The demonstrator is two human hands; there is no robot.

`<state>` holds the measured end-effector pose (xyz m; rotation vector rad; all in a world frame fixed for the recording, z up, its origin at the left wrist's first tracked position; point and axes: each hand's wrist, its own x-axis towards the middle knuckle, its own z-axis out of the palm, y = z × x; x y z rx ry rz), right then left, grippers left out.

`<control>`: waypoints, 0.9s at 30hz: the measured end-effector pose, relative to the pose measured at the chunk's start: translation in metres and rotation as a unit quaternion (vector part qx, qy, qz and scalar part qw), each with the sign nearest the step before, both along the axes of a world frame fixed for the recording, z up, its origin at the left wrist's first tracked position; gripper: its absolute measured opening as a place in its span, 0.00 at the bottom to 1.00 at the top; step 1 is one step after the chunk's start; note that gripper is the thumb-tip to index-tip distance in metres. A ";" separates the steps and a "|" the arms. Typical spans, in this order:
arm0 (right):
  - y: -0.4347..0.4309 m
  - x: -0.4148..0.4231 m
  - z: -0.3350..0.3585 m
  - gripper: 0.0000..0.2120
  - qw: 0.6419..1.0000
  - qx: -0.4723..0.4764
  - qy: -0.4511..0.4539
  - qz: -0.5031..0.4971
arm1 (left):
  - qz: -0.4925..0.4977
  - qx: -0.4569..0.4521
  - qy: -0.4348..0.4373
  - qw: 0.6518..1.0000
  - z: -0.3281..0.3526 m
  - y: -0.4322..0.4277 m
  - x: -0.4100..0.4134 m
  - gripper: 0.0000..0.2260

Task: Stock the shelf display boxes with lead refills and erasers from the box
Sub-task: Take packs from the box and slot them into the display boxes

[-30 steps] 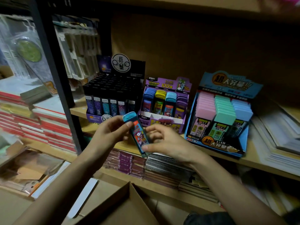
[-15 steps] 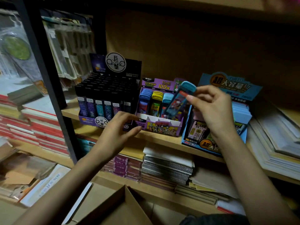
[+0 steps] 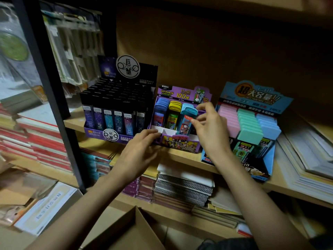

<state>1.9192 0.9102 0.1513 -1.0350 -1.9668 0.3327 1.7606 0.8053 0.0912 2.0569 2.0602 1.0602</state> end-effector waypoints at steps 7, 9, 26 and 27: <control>-0.001 -0.006 -0.013 0.11 0.987 0.120 -0.109 -0.020 | 0.010 -0.003 0.002 1.000 -0.001 0.002 -0.001 0.21; 0.000 -0.008 -0.016 0.12 0.985 0.123 -0.121 -0.020 | 0.012 -0.005 0.000 1.000 -0.001 0.002 0.000 0.21; 0.007 0.101 0.021 0.17 0.985 0.145 -0.055 -0.080 | -0.031 0.052 0.060 0.996 0.020 0.039 0.049 0.19; 0.009 0.106 0.016 0.20 0.986 0.123 -0.100 -0.057 | -0.026 0.048 0.063 0.996 0.020 0.043 0.049 0.20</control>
